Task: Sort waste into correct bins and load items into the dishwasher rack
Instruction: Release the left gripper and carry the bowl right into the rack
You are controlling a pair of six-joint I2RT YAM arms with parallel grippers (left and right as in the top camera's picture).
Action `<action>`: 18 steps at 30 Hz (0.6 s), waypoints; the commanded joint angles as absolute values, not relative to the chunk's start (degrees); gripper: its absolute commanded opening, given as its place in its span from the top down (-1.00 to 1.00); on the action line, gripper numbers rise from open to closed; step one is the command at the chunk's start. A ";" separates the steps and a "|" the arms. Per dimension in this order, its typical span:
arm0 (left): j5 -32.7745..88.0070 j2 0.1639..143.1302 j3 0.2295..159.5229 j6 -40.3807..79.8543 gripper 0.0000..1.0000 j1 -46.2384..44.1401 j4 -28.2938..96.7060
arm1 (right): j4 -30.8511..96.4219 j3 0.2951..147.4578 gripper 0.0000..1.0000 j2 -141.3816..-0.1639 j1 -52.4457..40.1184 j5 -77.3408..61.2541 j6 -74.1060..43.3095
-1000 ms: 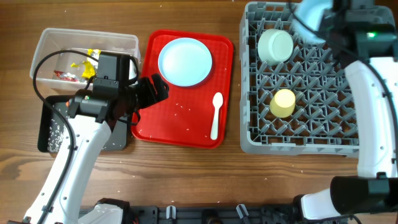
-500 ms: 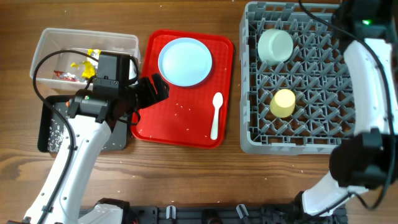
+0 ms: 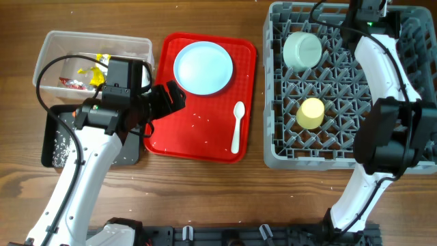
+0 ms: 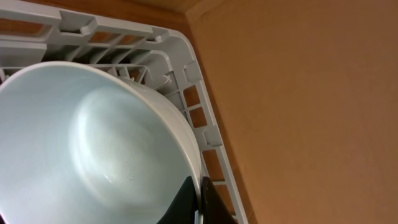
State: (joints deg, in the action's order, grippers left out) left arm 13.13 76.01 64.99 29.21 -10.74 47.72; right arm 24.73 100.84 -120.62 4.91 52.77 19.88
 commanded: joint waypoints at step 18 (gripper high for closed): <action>12.34 75.44 65.69 28.75 -1.00 -10.41 47.59 | 15.29 95.39 0.91 -121.69 4.91 55.42 32.38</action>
